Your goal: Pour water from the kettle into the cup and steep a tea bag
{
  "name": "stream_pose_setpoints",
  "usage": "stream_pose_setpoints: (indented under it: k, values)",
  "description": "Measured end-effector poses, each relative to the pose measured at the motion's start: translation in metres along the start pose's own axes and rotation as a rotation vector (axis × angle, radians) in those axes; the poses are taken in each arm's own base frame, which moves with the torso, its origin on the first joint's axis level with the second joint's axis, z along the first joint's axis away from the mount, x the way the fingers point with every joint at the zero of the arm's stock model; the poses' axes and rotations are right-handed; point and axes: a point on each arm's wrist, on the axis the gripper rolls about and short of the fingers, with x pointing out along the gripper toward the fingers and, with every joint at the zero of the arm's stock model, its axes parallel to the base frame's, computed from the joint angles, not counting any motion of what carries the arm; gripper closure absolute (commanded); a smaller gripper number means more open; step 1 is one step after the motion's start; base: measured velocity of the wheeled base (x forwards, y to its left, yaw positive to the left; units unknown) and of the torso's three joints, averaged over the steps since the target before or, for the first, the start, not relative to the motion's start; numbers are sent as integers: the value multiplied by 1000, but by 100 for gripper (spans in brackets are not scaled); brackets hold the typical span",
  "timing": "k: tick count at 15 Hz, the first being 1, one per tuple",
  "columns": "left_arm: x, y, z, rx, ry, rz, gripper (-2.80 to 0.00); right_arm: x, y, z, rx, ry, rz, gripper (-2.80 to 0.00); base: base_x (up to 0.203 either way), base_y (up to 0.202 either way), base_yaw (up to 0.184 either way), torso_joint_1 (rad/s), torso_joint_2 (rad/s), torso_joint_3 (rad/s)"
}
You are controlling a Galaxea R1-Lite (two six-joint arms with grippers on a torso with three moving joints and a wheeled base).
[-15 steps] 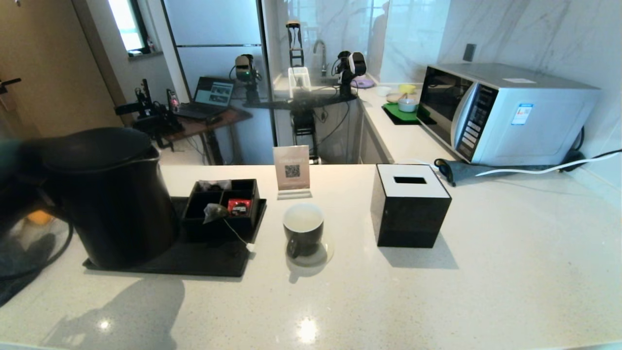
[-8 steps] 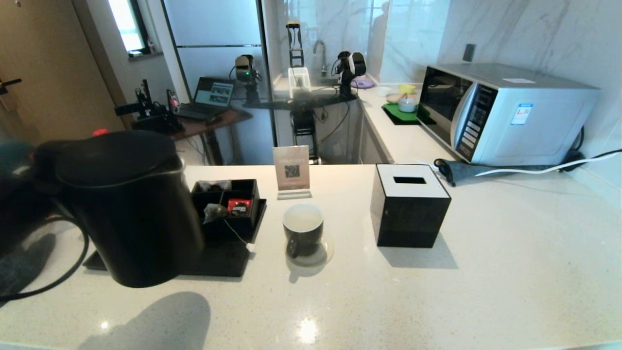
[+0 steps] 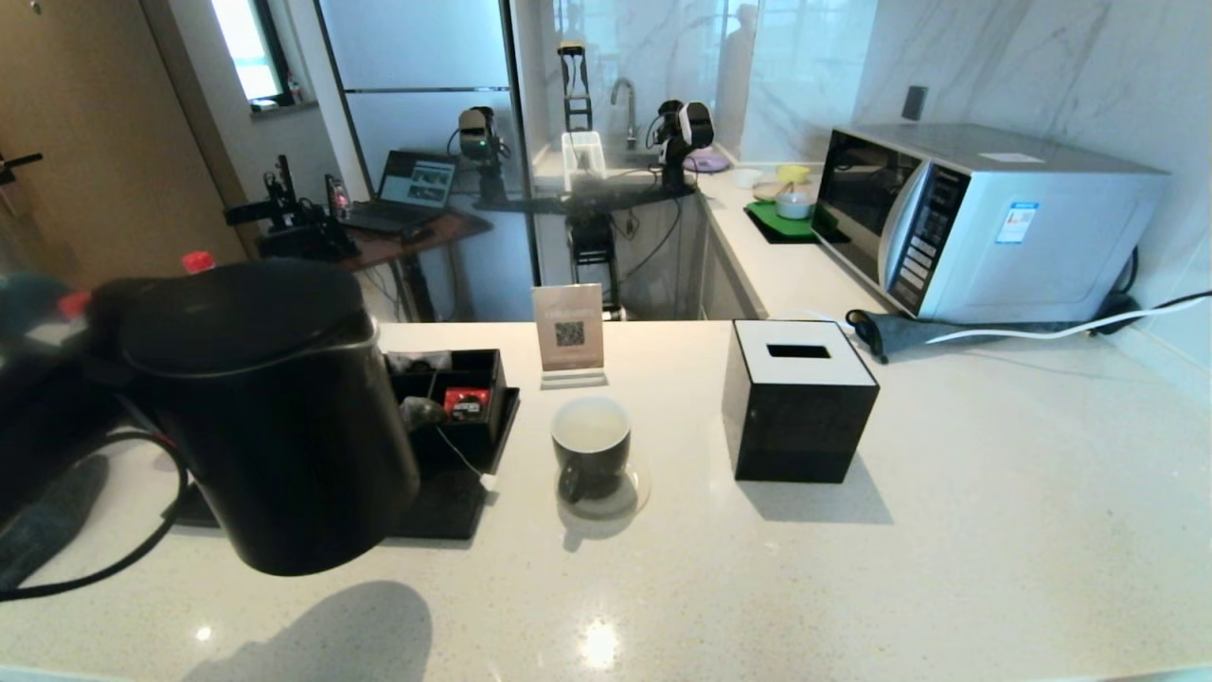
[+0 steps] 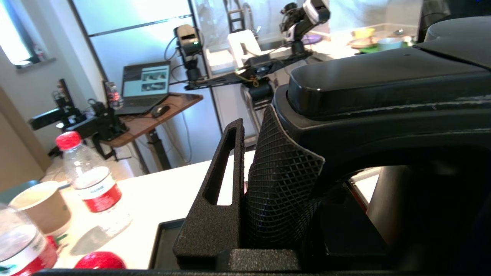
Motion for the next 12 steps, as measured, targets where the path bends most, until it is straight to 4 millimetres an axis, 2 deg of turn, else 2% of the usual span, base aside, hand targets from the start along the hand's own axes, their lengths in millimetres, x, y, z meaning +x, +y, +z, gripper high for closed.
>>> stream_pose_setpoints:
  k: [6,9,12]
  values:
    - [16,-21,-9,-46,16,-90,0,0,0,0,0,0,0,0,0,0,0,0,0,0]
    - [26,-35,-16,-61,35,-56,0,0,0,0,0,0,0,0,0,0,0,0,0,0]
    - [35,-40,-21,-23,47,-22,0,0,0,0,0,0,0,0,0,0,0,0,0,0]
